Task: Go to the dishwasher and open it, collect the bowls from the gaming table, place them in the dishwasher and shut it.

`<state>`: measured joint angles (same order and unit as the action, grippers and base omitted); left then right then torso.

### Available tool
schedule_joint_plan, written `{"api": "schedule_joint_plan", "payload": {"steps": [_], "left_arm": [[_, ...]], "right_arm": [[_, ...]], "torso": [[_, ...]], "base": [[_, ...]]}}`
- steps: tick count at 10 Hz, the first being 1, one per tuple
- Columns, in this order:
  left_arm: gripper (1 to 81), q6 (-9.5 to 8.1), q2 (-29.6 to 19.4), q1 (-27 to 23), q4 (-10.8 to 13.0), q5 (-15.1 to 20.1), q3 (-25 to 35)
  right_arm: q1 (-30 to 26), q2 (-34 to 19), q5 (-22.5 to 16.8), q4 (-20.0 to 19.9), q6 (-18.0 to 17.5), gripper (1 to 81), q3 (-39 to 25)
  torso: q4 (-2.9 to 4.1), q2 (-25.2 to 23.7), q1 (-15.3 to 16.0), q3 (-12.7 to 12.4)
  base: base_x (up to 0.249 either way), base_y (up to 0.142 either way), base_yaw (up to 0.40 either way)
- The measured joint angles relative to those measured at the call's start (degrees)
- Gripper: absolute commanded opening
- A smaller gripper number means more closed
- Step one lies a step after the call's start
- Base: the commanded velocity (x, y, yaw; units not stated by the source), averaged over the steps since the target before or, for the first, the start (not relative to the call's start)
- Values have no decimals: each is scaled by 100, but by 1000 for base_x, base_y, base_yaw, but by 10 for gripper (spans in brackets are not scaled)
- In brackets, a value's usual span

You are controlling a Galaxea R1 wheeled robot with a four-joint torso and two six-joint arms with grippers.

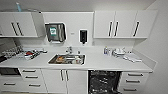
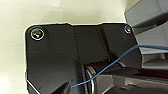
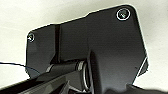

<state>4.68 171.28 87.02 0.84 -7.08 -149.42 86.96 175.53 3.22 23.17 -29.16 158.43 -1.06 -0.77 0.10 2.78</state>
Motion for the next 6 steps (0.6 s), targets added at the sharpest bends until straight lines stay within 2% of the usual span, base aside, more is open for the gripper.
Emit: {"api": "schedule_joint_plan", "payload": {"steps": [6], "left_arm": [[811, -2, -5, -39, 0, -18, -69]], "right_arm": [[22, 16, -24, 91, 4, 811, -7]], "torso": [[0, 0, -5, -2]], "base": [[0, 0, 131]]}}
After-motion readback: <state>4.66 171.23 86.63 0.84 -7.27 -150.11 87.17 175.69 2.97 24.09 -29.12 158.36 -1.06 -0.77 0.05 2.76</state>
